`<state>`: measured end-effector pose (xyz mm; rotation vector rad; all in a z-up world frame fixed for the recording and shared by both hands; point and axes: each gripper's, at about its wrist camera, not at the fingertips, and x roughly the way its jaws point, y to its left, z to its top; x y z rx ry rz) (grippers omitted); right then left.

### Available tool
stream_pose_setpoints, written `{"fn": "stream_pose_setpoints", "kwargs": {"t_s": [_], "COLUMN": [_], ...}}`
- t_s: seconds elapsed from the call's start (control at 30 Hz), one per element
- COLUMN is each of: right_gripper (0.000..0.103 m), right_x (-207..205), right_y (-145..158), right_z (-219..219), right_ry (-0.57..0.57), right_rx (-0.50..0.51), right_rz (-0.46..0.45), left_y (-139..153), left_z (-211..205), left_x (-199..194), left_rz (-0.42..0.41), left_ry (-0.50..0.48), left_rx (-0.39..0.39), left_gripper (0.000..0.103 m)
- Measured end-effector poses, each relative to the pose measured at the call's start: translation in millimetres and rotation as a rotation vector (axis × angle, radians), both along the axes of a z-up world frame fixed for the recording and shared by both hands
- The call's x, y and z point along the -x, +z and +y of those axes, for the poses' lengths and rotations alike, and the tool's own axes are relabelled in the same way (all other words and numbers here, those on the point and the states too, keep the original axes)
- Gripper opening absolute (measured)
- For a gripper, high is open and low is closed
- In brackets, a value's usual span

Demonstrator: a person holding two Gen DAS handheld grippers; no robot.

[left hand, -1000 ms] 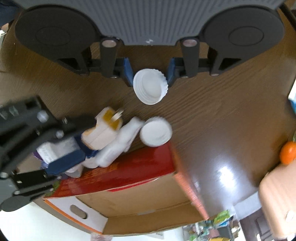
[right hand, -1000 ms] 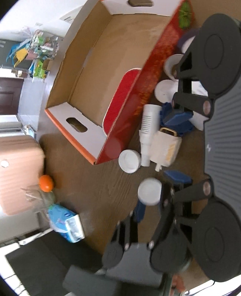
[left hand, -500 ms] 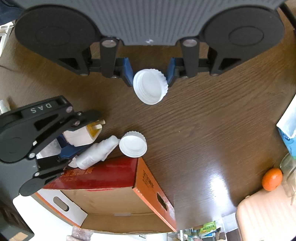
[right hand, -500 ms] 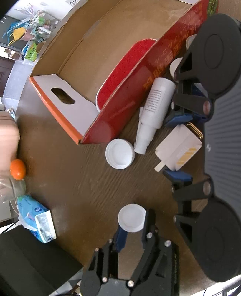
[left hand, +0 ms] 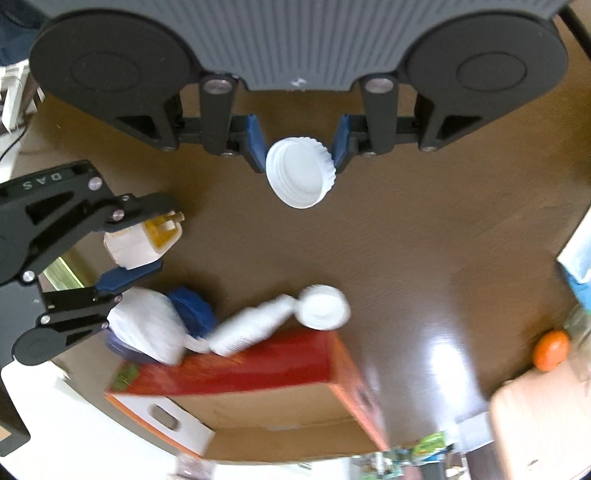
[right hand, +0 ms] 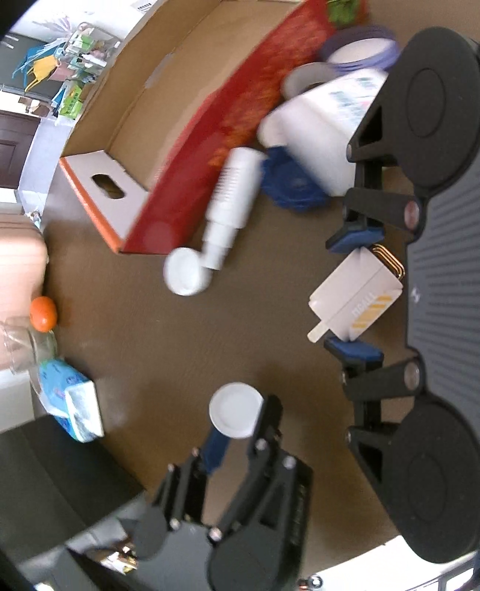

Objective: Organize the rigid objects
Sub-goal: 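Carry the white cap and white cube over the cardboard box with both tools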

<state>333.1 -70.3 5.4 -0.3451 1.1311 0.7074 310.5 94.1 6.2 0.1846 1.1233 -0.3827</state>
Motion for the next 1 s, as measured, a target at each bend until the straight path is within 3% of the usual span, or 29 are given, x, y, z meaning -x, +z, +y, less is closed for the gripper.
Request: {"fn": "stream_pose_setpoints", "kwargs": {"t_s": [0.27, 0.63, 1.0], "right_gripper": [0.049, 0.049, 0.049], "right_x": [34.9, 48.5, -17.8], "right_y": [-3.7, 5.6, 59.7], "right_z": [-64.8, -141.6, -163.2], "right_ry": [-0.082, -0.181, -0.192], "right_rx": [0.047, 0.031, 0.003], "right_rz": [0.018, -0.001, -0.057], "left_y": [5.4, 25.5, 75.1], "left_z": [-43.6, -81.1, -90.5], "left_x": [16.3, 6.7, -76.8], "left_rz": [0.004, -0.003, -0.019], "left_ry": [-0.081, -0.102, -0.035], "left_rx": [0.013, 0.028, 0.064], "left_gripper": [0.039, 0.039, 0.039]}}
